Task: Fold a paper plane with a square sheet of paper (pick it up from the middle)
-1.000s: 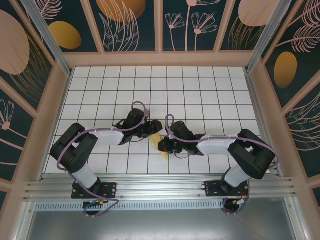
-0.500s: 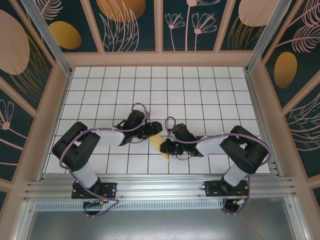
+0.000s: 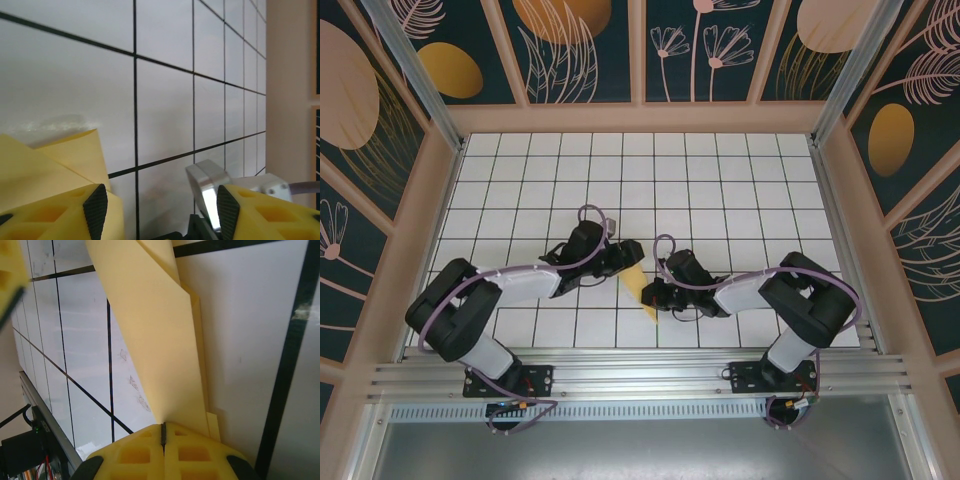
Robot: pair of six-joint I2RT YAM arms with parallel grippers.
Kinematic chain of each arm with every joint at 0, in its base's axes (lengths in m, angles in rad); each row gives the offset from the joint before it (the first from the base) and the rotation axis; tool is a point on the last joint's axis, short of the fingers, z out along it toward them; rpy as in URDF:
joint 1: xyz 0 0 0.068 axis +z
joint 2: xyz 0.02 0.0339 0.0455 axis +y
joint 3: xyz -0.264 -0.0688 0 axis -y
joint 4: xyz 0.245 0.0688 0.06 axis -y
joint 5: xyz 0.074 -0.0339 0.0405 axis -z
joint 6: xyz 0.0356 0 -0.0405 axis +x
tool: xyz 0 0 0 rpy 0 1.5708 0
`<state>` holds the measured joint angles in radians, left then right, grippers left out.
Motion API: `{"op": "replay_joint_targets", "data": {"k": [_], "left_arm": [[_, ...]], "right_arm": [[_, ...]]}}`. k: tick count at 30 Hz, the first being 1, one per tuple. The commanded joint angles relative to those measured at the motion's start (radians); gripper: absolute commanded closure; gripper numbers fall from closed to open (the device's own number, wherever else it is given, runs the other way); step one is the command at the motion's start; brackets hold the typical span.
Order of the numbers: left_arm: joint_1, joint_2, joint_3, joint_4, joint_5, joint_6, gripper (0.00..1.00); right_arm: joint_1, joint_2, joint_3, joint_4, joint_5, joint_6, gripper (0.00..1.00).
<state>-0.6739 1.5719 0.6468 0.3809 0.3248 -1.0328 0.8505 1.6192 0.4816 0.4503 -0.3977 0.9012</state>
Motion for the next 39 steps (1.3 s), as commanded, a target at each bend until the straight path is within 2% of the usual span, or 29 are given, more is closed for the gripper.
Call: {"op": "replay_joint_targets", "data": {"k": [1, 14, 21, 33, 39], "left_arm": [[-0.005, 0.052, 0.001, 0.097, 0.032, -0.019, 0.38], [-0.005, 0.134, -0.006, 0.046, -0.092, -0.005, 0.39], [0.004, 0.135, 0.045, -0.076, -0.181, 0.063, 0.38], [0.1, 0.099, 0.077, -0.149, -0.155, 0.127, 0.36], [0.103, 0.01, 0.097, -0.198, -0.124, 0.135, 0.33]], "right_arm": [[-0.002, 0.031, -0.029, -0.051, 0.023, 0.015, 0.95], [-0.001, 0.01, -0.031, -0.073, 0.015, 0.008, 0.96], [0.005, -0.007, -0.041, -0.087, 0.006, 0.009, 1.0], [0.009, -0.03, -0.054, -0.077, 0.015, 0.023, 1.0], [0.01, -0.033, -0.033, -0.059, 0.039, 0.049, 0.99]]}}
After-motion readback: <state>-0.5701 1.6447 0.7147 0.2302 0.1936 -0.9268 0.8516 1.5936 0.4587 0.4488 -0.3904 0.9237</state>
